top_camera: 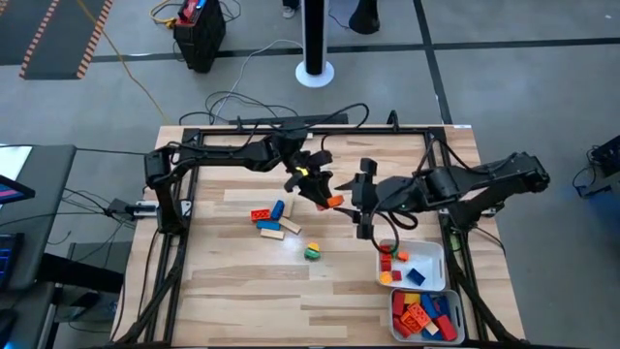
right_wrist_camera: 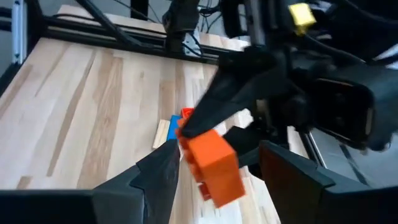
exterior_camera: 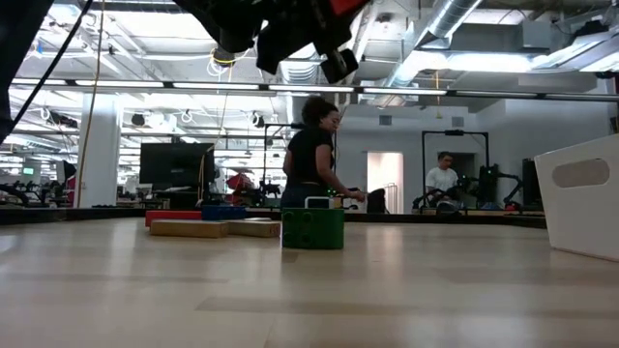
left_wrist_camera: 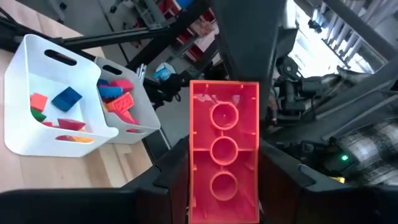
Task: Sort blocks by size
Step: Put the big orange game piece into the gray bin
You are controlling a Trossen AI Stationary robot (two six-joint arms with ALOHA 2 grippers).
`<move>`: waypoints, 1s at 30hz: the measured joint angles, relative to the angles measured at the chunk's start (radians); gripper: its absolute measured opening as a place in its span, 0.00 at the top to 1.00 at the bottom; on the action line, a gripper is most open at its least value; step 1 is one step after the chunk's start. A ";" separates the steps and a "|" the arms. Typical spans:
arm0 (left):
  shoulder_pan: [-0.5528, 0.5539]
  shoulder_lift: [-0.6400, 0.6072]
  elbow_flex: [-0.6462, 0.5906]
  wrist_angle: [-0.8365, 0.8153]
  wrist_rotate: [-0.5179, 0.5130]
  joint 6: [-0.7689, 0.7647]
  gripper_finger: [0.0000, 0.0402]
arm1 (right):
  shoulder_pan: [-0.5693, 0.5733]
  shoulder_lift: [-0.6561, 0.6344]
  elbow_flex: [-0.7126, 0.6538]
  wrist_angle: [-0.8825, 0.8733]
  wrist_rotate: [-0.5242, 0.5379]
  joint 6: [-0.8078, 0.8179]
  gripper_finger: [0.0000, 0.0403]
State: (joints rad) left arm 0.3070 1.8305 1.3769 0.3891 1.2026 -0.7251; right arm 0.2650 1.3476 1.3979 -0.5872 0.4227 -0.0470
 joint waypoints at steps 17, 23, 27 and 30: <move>-0.012 0.001 0.000 0.030 -0.039 -0.065 0.65 | -0.053 0.000 0.000 -0.007 -0.096 -0.119 0.39; -0.028 0.001 0.000 0.036 -0.068 -0.084 0.65 | -0.062 0.018 0.001 -0.010 -0.129 -0.172 0.39; -0.032 0.001 0.000 0.070 -0.069 -0.109 0.65 | -0.065 0.036 0.001 -0.010 -0.168 -0.173 0.39; -0.032 0.001 0.000 0.117 -0.069 -0.143 0.65 | -0.065 0.051 0.001 0.006 -0.168 -0.175 0.39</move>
State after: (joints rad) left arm 0.2749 1.8317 1.3769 0.5062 1.1339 -0.8685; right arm 0.2001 1.3983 1.3991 -0.5809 0.2542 -0.2222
